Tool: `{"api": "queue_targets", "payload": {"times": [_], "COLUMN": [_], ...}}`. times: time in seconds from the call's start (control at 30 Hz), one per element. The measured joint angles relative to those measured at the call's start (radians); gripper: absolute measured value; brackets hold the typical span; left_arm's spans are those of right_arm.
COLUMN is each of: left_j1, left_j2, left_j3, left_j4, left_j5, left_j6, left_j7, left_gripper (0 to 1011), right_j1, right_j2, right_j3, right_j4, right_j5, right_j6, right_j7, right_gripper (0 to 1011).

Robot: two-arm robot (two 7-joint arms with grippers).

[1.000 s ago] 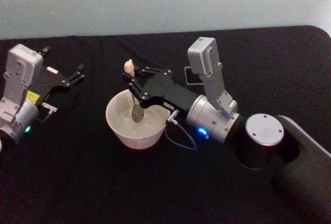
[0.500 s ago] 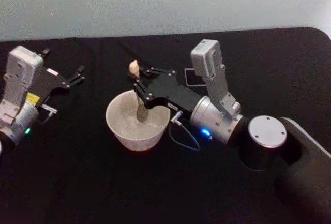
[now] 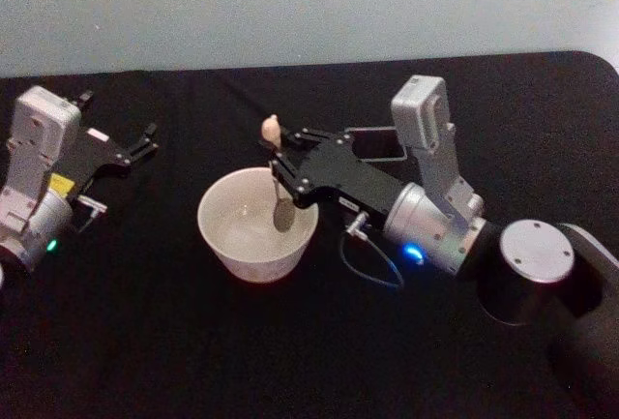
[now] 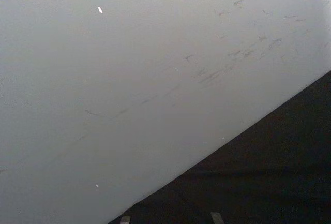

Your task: Pick up the stirring spoon with one hand, stir inside the cup, then place it back in its original position.

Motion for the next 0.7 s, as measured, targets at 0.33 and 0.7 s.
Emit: {"api": "queue_targets", "payload": {"times": [0.33, 0.7], "left_j1": [0.000, 0.000], "left_j2": [0.000, 0.000], "left_j3": [0.000, 0.000], "left_j4": [0.000, 0.000], "left_j5": [0.000, 0.000], "left_j6": [0.000, 0.000], "left_j7": [0.000, 0.000], "left_gripper": [1001, 1001], "right_j1": [-0.042, -0.065], "right_j2": [0.044, 0.053], "right_j3": [-0.006, -0.037], "right_j4": [-0.052, -0.088], "right_j5": [0.014, 0.023], "right_j6": [0.011, 0.019], "right_j7": [0.021, 0.034], "right_gripper": [213, 213]}}
